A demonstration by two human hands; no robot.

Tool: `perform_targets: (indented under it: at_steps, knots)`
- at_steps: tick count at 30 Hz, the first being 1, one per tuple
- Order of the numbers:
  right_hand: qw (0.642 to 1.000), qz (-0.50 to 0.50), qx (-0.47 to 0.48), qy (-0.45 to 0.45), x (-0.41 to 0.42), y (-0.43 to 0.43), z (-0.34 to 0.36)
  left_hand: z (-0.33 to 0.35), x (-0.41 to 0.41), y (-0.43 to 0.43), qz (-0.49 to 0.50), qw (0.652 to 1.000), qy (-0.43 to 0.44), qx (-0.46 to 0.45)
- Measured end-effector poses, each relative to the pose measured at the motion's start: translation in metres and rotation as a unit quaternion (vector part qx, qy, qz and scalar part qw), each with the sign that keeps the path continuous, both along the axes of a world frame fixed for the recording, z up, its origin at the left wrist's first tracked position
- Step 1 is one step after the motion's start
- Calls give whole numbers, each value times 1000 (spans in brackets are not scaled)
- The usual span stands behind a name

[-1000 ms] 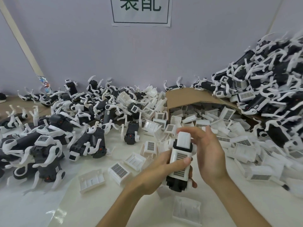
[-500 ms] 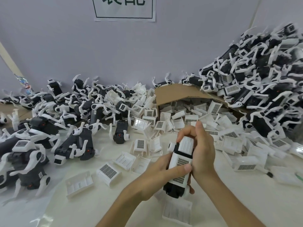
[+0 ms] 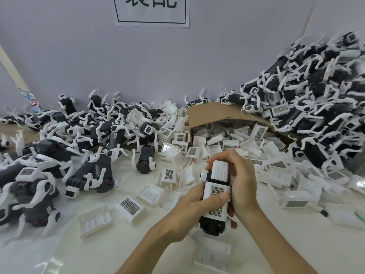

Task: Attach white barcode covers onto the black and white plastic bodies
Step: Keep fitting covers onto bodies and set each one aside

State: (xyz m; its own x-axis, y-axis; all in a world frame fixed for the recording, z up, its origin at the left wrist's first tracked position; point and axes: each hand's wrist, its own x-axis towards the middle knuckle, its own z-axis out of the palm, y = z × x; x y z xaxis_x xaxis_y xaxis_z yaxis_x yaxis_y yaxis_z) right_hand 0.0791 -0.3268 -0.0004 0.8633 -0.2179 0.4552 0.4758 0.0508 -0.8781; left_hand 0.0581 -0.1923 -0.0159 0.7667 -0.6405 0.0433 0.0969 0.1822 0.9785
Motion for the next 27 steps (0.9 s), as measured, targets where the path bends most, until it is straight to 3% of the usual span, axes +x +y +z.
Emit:
perform_targets:
  at_steps: [4, 10, 15, 27]
  knots:
    - [999, 2, -35, -8, -1, 1, 0, -1, 3, 4, 16, 1000, -19, 3]
    - [993, -26, -113, -26, -2, 2, -3, 2, 13, 12, 189, 979, -11, -73]
    - [967, 95, -234, 27, -6, 15, -9, 2, 20, 23, 248, 960, 23, -131]
    - [967, 179, -171, 62, -6, 17, -11, 4, 15, 16, 233, 969, -26, -82]
